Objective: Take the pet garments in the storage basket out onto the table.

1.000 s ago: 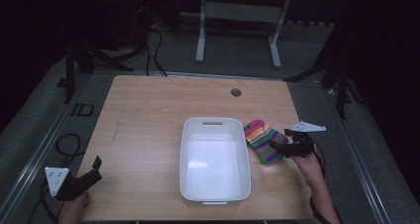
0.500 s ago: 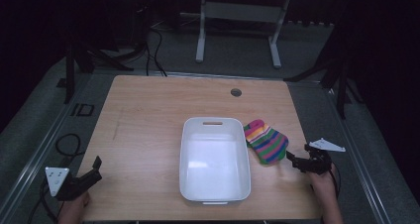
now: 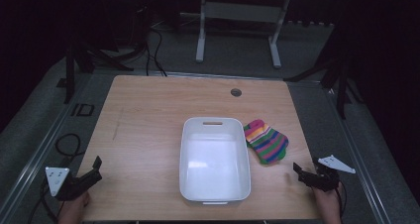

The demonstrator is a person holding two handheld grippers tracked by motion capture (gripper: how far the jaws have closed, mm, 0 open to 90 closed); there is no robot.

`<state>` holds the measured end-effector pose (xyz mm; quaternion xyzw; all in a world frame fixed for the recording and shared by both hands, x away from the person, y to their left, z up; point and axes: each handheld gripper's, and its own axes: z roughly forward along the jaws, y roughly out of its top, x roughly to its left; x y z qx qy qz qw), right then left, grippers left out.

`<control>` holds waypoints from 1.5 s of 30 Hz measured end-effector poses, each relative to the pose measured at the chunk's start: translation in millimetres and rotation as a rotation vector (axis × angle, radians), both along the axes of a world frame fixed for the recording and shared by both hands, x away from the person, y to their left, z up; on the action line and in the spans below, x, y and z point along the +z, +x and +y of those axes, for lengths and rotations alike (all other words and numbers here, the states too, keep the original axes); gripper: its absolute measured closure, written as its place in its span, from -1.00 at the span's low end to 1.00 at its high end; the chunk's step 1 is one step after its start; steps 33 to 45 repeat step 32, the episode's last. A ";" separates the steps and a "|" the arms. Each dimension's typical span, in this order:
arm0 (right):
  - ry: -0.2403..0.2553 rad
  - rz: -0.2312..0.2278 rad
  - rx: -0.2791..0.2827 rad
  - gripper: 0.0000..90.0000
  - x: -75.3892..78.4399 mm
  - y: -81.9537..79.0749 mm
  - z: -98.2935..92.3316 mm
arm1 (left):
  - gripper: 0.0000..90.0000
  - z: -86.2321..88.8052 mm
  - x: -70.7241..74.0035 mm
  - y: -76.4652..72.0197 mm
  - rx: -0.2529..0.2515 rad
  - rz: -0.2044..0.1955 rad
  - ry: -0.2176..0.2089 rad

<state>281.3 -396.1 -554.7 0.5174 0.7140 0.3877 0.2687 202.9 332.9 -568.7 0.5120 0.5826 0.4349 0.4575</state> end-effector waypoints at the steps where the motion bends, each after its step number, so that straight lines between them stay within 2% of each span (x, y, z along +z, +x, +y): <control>1: 0.000 0.000 0.000 -0.69 0.0 0.0 0.0 | -0.98 0.0 0.0 0.0 0.000 0.000 0.000; 2: 0.037 -0.051 -0.035 -0.69 1.7 -8.5 -2.9 | -0.98 0.1 0.1 -0.2 0.000 0.000 0.001; 3: 0.037 -0.051 -0.035 -0.69 1.7 -8.5 -2.9 | -0.98 0.1 0.1 -0.2 0.000 0.000 0.001; 4: 0.049 -0.088 -0.062 -0.69 1.7 -13.3 -4.6 | -0.98 0.0 0.0 -0.1 0.001 -0.001 -0.001; 5: 0.062 -0.102 -0.070 -0.69 1.5 -15.0 -6.6 | -0.98 0.0 0.1 -0.2 0.001 0.000 0.000; 8: 0.070 -0.108 -0.075 -0.69 1.7 -16.1 -8.3 | -0.98 0.0 0.0 0.0 0.000 0.000 0.000; 10: 0.094 -0.128 -0.101 -0.69 1.7 -17.5 -14.9 | -0.98 0.2 0.0 0.1 0.000 -0.001 -0.003; 12: 0.095 -0.136 -0.115 -0.69 1.5 -17.3 -16.7 | -0.98 0.2 0.0 0.1 0.000 -0.001 -0.003; 14: 0.106 -0.158 -0.155 -0.69 -0.4 -16.7 -20.9 | -0.98 0.1 0.0 0.1 -0.001 0.000 0.000; 15: 0.106 -0.160 -0.179 -0.69 -1.1 -16.6 -21.7 | -0.98 0.1 0.0 0.1 -0.001 0.000 0.000; 20: 0.110 -0.177 -0.203 -0.69 -1.6 -16.8 -23.9 | -0.98 0.4 0.0 0.1 -0.001 0.000 -0.003; 28: 0.083 -0.158 -0.191 -0.69 -1.6 -14.3 -20.5 | -0.98 0.7 0.1 -0.1 -0.002 -0.001 -0.003; 45: 0.084 -0.148 -0.192 -0.69 -1.6 -13.5 -20.7 | -0.98 0.9 0.1 -0.2 -0.004 -0.001 -0.004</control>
